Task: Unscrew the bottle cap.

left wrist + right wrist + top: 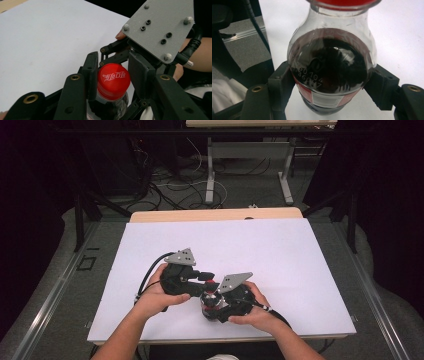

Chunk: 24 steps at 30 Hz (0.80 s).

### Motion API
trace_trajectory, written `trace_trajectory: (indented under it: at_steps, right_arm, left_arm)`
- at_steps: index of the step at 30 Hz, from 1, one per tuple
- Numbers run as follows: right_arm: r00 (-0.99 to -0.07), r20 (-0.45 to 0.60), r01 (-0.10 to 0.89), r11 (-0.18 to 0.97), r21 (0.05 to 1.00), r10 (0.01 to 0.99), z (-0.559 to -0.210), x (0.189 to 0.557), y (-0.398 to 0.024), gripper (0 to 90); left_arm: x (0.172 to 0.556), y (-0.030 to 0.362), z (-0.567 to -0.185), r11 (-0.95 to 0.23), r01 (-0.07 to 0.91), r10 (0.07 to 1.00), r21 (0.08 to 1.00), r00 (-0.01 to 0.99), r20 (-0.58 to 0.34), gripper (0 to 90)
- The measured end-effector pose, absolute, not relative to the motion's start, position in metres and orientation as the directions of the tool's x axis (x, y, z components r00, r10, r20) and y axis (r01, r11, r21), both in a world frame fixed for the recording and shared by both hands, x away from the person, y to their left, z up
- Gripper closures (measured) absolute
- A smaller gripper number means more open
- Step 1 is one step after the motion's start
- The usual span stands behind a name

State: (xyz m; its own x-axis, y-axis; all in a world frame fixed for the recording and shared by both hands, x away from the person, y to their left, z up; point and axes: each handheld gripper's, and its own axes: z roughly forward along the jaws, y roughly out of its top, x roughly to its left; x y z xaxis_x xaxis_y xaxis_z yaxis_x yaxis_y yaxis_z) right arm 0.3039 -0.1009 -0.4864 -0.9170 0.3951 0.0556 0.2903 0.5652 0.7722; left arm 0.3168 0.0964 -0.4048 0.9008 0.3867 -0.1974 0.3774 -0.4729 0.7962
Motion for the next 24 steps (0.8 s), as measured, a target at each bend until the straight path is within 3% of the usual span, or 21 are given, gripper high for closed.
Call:
trace_trajectory:
  at_steps: [8,12,19,24]
  right_arm:
    - [-0.875,0.042,0.335,0.54,0.772,0.482,-0.485,0.306,-0.103,29.8]
    - [-0.865,0.054,0.357,0.539,0.763,0.498,-0.486,0.306,-0.104,29.7]
    - [-0.877,0.06,0.34,0.529,0.777,0.476,-0.485,0.308,-0.106,29.7]
    - [-0.894,0.069,0.326,0.537,0.778,0.443,-0.483,0.307,-0.105,29.7]
  left_arm:
    - [0.294,0.074,-0.407,-0.344,0.438,0.652,0.831,0.748,-0.125,61.9]
    - [0.287,0.065,-0.408,-0.337,0.438,0.695,0.833,0.713,-0.093,61.7]
    - [0.296,0.079,-0.402,-0.339,0.443,0.634,0.83,0.759,-0.147,48.4]
    - [0.303,0.093,-0.398,-0.38,0.408,0.529,0.83,0.832,-0.166,48.5]
